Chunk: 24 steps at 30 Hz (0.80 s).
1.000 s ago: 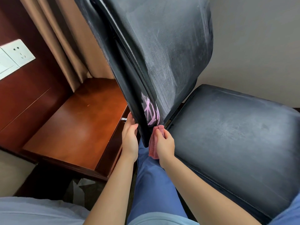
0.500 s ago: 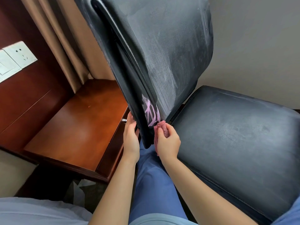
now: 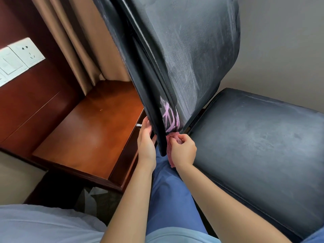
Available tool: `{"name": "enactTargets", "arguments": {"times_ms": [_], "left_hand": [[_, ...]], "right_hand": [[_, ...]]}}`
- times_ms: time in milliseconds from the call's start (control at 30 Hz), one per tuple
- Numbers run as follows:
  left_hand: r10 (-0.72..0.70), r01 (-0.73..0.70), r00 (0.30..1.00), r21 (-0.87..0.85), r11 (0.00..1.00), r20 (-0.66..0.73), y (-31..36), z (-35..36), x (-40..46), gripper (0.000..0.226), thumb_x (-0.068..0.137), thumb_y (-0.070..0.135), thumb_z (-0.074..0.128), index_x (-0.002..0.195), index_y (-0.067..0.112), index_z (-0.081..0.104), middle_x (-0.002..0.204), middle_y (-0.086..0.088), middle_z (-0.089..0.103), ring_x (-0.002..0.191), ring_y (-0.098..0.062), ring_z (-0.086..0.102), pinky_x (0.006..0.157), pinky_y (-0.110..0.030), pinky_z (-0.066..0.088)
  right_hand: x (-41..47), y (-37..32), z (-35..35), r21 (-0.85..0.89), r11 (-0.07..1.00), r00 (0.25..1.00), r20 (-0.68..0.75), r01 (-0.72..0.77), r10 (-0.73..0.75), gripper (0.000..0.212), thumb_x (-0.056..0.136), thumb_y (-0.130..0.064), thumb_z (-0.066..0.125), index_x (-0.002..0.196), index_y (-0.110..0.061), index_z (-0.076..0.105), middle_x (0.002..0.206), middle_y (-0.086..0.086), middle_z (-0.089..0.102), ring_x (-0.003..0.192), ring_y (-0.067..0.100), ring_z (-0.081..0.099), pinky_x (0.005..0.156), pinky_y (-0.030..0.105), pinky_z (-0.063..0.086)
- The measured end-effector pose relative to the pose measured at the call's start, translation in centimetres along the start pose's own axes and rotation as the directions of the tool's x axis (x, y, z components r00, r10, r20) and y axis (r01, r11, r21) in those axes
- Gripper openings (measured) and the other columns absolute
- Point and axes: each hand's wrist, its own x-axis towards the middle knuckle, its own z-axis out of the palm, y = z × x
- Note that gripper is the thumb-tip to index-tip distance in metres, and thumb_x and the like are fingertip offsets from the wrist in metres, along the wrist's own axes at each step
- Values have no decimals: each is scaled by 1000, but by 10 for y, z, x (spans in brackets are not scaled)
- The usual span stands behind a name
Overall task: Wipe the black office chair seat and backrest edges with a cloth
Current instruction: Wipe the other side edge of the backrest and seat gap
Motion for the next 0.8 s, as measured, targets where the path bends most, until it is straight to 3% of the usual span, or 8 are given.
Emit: {"name": "enactTargets", "arguments": {"times_ms": [267,500,633,800], "left_hand": [[-5,5,1000,-11,1000,10,0,-5,4,41,100,14,32,108,41,62,125,6,63,121,-9,54,103,-29,42],[30,-30,1000,-12,999,7,0,1,1,43,100,11,29,112,40,59,119,11,64,115,-1,56,90,-18,45],[20,-18,999,-70,997,41,1,5,-3,41,100,11,31,113,37,61,112,14,66,112,-2,58,92,-21,46],[-14,18,1000,-135,991,28,3,6,-3,36,102,22,32,118,36,61,126,6,63,125,-10,52,108,-35,39]], "right_hand": [[15,10,33,-87,984,986,56,-155,160,19,84,-34,64,76,-17,65,74,1,67,76,24,62,70,32,49],[0,9,23,65,996,996,-66,-59,63,11,84,-21,65,74,-27,64,70,-10,63,76,14,60,69,26,46],[-6,2,12,140,990,991,-131,1,18,14,85,-18,65,97,-20,71,84,-10,67,84,9,60,74,19,44],[-9,-7,1,194,978,985,-162,82,-50,18,85,-17,67,102,-18,71,94,-7,70,91,7,62,85,20,48]]}}
